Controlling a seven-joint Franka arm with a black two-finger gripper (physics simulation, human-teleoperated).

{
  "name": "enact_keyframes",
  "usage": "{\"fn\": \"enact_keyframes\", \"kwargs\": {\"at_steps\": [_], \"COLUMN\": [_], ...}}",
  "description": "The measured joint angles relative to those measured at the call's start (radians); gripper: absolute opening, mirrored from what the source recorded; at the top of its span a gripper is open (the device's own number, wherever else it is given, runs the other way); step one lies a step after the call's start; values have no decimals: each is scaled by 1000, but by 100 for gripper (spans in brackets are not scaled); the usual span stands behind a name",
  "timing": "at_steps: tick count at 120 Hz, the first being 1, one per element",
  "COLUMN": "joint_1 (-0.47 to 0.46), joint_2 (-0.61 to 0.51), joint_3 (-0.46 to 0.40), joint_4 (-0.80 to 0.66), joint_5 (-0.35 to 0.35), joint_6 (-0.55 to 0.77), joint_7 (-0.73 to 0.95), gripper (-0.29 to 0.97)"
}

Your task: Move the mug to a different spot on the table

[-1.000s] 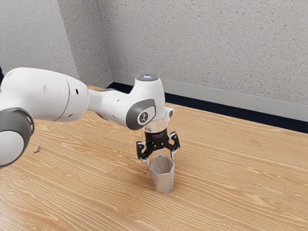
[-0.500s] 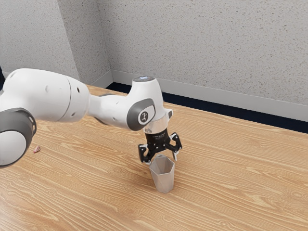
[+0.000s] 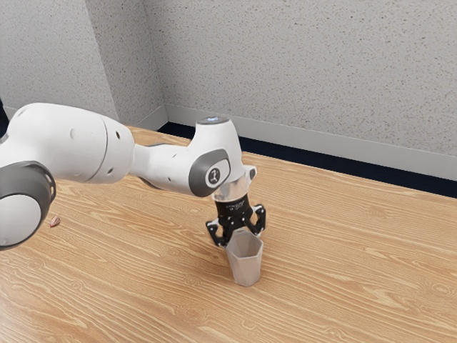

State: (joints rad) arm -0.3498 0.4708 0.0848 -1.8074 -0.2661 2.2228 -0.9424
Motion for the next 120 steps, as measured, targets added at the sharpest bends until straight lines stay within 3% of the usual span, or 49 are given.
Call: {"fn": "enact_keyframes", "kwargs": {"at_steps": [39,60,93,120], "joint_1": [0,1,2,69], "joint_2": [-16,-50,-113,-189], "joint_3": [4,34,94,146], "joint_4": [-11,-23,-72,-160], "joint_5": [-1,-52,-189,-226], "joint_6": [-13,-51,-105,-152], "joint_7": [-1,-1,26,71], "gripper": [17,13,10,6]}}
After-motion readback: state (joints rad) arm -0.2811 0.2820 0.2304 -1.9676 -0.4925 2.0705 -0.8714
